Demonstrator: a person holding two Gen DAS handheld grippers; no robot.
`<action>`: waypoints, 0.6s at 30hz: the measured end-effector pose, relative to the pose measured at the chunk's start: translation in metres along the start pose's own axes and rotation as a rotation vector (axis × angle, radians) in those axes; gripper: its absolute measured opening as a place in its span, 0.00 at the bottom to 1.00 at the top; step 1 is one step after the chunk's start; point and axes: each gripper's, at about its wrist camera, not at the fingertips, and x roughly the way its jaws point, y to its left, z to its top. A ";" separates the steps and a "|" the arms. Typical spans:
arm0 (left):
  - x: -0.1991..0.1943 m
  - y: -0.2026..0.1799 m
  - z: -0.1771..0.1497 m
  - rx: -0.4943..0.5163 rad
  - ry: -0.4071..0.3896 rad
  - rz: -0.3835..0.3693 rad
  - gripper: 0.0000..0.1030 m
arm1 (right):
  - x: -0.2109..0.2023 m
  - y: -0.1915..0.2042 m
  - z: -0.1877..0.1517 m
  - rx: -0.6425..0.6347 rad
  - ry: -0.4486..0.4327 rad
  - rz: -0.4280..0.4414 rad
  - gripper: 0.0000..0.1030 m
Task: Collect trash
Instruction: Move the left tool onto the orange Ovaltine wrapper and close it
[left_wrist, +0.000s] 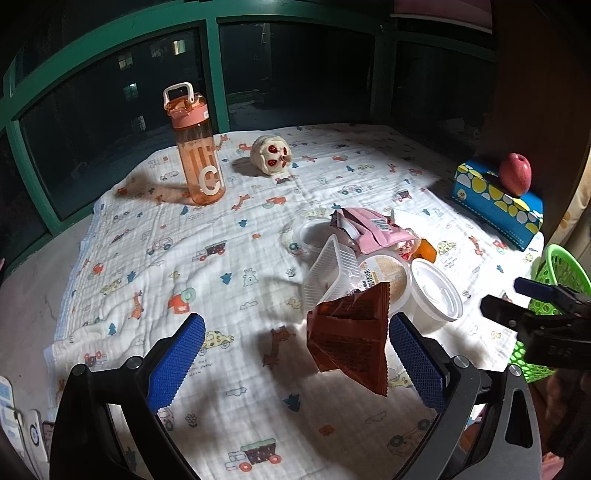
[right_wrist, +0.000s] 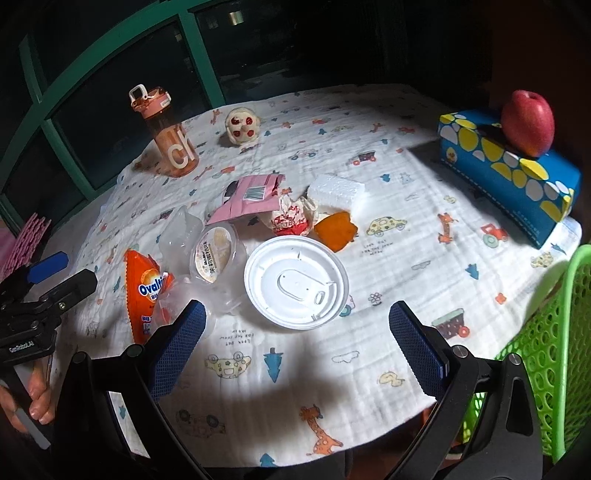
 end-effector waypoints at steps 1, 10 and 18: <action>0.001 0.000 0.000 0.000 0.002 -0.011 0.94 | 0.005 -0.001 0.000 -0.004 0.007 0.006 0.95; 0.007 -0.001 -0.002 0.001 0.021 -0.094 0.94 | 0.054 -0.014 0.005 -0.039 0.082 0.057 0.95; 0.016 -0.012 -0.001 0.031 0.035 -0.159 0.93 | 0.082 -0.018 0.009 -0.059 0.127 0.090 0.95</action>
